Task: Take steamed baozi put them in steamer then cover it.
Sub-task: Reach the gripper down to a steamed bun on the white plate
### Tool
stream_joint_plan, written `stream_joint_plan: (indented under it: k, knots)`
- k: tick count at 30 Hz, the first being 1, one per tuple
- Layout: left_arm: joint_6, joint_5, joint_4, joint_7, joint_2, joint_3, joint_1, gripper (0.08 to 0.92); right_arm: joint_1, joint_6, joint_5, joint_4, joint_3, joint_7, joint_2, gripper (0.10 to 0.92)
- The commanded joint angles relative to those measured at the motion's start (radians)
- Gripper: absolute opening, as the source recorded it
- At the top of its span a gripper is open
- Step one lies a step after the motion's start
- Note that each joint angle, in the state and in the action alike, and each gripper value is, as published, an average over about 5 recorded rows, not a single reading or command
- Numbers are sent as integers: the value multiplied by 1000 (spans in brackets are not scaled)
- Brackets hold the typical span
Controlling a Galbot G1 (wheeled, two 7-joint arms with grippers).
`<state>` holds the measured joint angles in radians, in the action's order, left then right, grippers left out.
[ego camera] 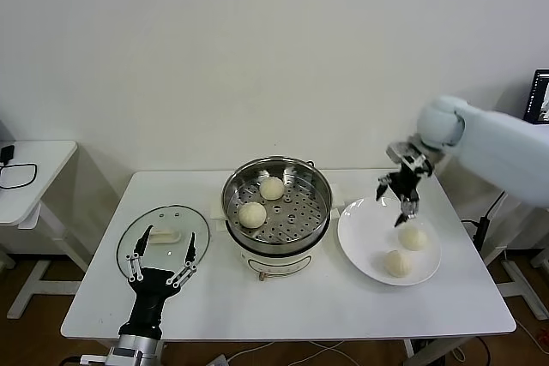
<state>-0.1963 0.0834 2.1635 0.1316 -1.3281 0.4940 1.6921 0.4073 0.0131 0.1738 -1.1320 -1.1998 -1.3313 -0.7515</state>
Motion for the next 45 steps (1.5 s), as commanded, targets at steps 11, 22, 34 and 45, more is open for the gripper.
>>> stream_joint_plan:
  k: [11,22,34,45]
  knots:
    - [-5,3,-8,-1,-2,-3,1,823,-277,-35,-135,77,117,53,21,823]
    - [0,-7,-4,0,-2,2,1,823,-283,-4,-135,83,117,110,3,823]
    - [8,-23,4,0,-2,5,-1,823,-267,12,-90,72,87,130,3,739]
    - [9,-24,5,0,4,-4,-6,823,-42,-58,-63,4,47,65,-4,630]
